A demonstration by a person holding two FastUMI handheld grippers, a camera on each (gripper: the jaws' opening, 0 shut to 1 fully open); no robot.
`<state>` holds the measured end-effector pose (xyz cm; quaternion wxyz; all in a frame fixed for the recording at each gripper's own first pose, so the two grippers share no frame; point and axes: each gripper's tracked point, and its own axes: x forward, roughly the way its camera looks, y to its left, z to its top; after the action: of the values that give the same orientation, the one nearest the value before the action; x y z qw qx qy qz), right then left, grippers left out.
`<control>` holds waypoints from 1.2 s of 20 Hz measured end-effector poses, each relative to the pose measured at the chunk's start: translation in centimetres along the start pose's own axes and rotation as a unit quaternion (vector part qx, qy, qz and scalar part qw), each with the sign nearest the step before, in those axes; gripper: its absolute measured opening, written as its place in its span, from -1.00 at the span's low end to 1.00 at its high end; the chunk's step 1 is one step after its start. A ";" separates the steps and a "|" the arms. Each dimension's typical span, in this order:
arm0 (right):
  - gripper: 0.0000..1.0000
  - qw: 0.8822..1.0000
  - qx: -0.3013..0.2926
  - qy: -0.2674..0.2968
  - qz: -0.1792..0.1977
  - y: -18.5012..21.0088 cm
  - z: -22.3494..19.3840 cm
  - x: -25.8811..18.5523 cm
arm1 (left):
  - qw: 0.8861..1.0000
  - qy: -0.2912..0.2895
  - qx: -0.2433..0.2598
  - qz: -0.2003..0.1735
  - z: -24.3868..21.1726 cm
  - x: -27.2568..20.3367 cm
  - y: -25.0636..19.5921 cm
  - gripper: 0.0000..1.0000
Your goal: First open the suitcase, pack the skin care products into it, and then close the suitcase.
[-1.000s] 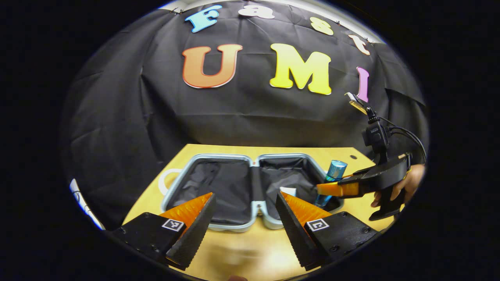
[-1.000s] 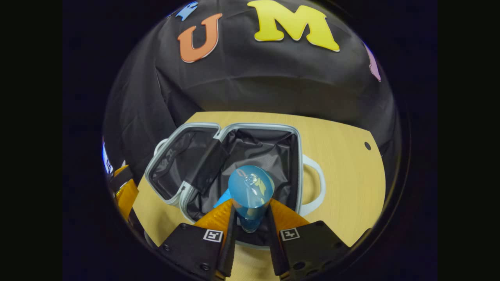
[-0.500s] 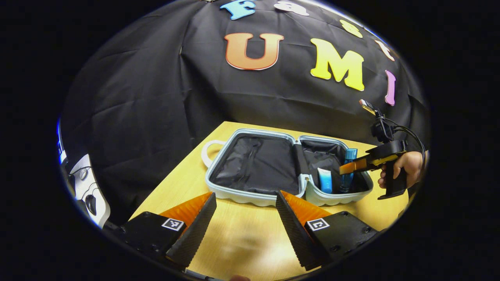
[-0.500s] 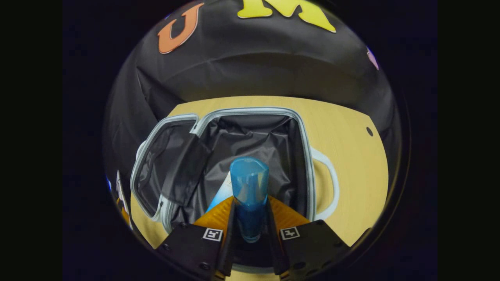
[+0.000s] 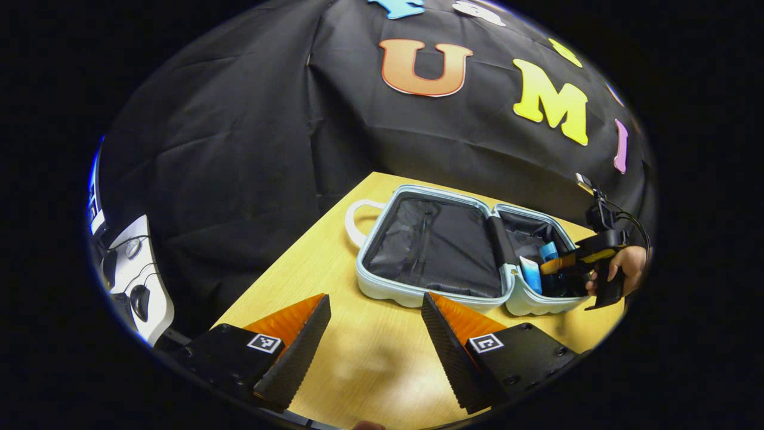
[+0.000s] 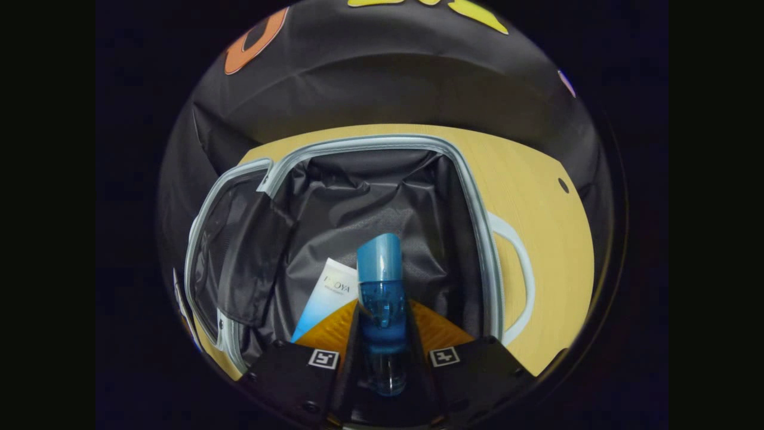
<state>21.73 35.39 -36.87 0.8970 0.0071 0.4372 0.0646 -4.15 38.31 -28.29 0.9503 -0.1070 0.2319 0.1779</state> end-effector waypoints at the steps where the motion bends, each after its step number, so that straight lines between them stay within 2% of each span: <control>1: -0.22 1.000 -0.004 -0.002 0.000 0.1 0.1 -0.1 | 1.000 -0.001 -0.006 0.003 0.3 0.3 0.6 0.96; 5: 0.01 1.000 -0.006 -0.024 0.009 0.7 1.8 -2.3 | 0.999 -0.017 -0.048 -0.005 2.5 2.0 2.1 0.96; 6: 0.24 0.999 -0.006 -0.036 0.013 0.8 2.6 -3.6 | 0.997 -0.025 -0.068 -0.013 3.4 2.7 2.3 0.96; 8: 0.39 0.997 -0.010 -0.063 0.042 1.8 4.0 -6.7 | 0.991 -0.034 -0.121 -0.035 5.1 4.5 2.4 0.96; 12: 0.48 0.981 -0.107 -0.143 0.073 1.6 6.8 -14.3 | 0.964 -0.030 -0.247 -0.095 6.8 8.4 1.9 0.95; 14: 0.53 0.975 -0.120 -0.172 0.074 1.1 7.4 -17.8 | 0.966 -0.012 -0.242 -0.089 5.7 10.4 2.2 0.95; 15: 0.49 0.973 -0.122 -0.182 0.073 0.7 7.6 -19.5 | 0.966 -0.005 -0.241 -0.088 5.4 11.5 2.6 0.95; 18: 0.53 0.965 -0.133 -0.213 0.074 -1.2 8.1 -24.4 | 0.956 0.002 -0.278 -0.098 5.6 13.6 2.5 0.94; 22: 0.53 0.969 -0.113 -0.209 0.061 -4.8 6.6 -28.6 | 0.941 0.003 -0.319 -0.112 5.7 15.5 2.7 0.94; 24: 0.53 0.969 -0.112 -0.214 0.046 -6.4 6.0 -30.4 | 0.929 0.008 -0.351 -0.116 5.5 16.8 2.8 0.93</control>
<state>8.62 25.57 -9.75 0.9608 -0.0599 0.2241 0.1518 10.89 47.29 -31.88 0.8641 -0.4618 0.1477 0.1353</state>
